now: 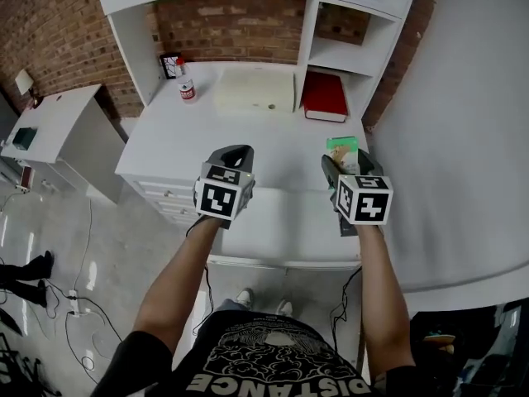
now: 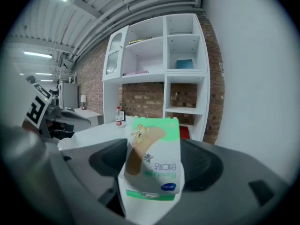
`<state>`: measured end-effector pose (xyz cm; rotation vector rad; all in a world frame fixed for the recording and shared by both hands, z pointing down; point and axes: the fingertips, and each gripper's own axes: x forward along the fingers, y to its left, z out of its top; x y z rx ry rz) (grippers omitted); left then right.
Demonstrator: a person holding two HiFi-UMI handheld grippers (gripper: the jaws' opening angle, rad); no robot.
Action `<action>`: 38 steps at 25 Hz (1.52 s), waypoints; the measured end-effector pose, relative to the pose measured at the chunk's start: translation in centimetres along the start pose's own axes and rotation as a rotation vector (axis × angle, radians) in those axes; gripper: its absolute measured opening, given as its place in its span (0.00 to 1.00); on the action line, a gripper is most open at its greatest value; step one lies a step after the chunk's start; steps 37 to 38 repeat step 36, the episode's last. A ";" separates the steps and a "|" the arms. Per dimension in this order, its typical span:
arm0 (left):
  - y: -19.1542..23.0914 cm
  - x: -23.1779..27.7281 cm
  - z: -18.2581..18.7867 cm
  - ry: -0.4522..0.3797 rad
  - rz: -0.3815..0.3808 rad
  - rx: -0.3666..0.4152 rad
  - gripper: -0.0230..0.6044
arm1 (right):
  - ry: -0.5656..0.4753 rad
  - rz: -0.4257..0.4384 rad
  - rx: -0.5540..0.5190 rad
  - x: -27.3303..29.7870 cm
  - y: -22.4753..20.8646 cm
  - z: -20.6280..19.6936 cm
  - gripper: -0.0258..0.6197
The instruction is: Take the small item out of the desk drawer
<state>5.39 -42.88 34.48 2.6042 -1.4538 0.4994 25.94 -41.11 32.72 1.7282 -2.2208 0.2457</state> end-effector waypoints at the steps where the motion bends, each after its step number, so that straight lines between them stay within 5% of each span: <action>1: -0.4 0.0 0.3 -0.004 0.010 0.000 0.04 | -0.015 0.012 -0.002 -0.2 -0.1 0.4 0.58; 16: -3.6 -1.5 1.9 -0.038 0.149 -0.017 0.04 | -0.123 0.131 -0.049 -1.7 -2.1 1.9 0.58; 38: -3.2 -1.0 2.7 -0.041 0.185 -0.010 0.04 | -0.149 0.152 -0.060 -0.7 -2.5 2.8 0.58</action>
